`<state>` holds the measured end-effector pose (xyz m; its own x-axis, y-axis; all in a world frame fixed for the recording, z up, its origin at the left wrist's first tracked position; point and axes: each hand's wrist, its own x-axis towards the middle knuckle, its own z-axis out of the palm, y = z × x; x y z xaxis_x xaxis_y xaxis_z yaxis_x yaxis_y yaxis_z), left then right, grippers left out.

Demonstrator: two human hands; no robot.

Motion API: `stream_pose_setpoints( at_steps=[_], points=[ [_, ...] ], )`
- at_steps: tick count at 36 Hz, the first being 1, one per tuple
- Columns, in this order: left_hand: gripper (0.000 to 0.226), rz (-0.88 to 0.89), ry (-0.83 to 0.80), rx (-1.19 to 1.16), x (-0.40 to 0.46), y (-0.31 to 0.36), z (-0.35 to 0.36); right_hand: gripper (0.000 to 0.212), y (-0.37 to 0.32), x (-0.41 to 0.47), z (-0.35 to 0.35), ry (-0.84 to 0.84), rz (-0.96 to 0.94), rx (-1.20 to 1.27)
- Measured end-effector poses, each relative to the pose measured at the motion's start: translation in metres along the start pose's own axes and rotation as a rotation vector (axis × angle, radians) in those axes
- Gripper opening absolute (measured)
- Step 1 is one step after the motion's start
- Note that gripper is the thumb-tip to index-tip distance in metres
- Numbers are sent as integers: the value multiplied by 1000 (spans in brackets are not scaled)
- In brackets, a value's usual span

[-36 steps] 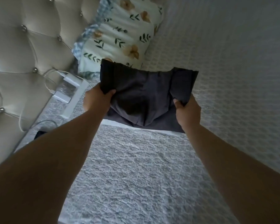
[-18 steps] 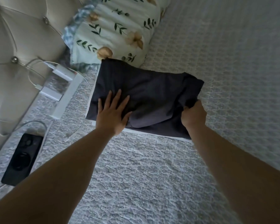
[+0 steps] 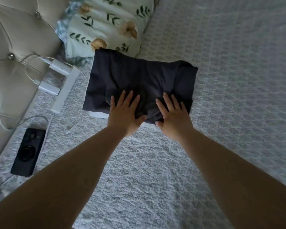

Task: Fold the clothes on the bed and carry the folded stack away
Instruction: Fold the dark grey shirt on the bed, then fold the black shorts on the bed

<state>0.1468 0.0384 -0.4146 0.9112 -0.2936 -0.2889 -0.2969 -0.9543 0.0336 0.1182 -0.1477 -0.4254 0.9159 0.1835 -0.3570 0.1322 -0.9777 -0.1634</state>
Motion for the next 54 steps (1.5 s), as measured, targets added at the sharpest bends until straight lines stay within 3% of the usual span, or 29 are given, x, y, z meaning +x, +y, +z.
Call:
stream_pose_setpoints(
  at_steps=[3, 8, 14, 26, 34, 39, 45, 54],
  points=[
    [75, 92, 76, -25, -20, 36, -13, 77, 6, -26, -8, 26, -23, 76],
    [73, 100, -23, 21, -57, 96, -32, 64, 34, -101, -24, 168, 138, 217],
    [68, 184, -54, 23, -111, 192, -59, 59, 77, -224, -32, 67, 330, 294],
    [59, 303, -14, -151, -202, 477, -100, 52, 265, -439, -91, 212, 627, 372],
    [65, 456, -12, -174, -232, 622, -138, 51, 371, -572, -122, 164, 758, 376],
    [65, 606, 60, -129, -231, 683, -166, 50, 412, -618, -131, 202, 849, 402],
    [65, 757, 5, -45, -236, 749, -170, 49, 439, -652, -121, 289, 980, 524],
    [64, 793, -43, 30, -234, 837, -153, 48, 514, -696, -93, 269, 999, 566]
  ],
)
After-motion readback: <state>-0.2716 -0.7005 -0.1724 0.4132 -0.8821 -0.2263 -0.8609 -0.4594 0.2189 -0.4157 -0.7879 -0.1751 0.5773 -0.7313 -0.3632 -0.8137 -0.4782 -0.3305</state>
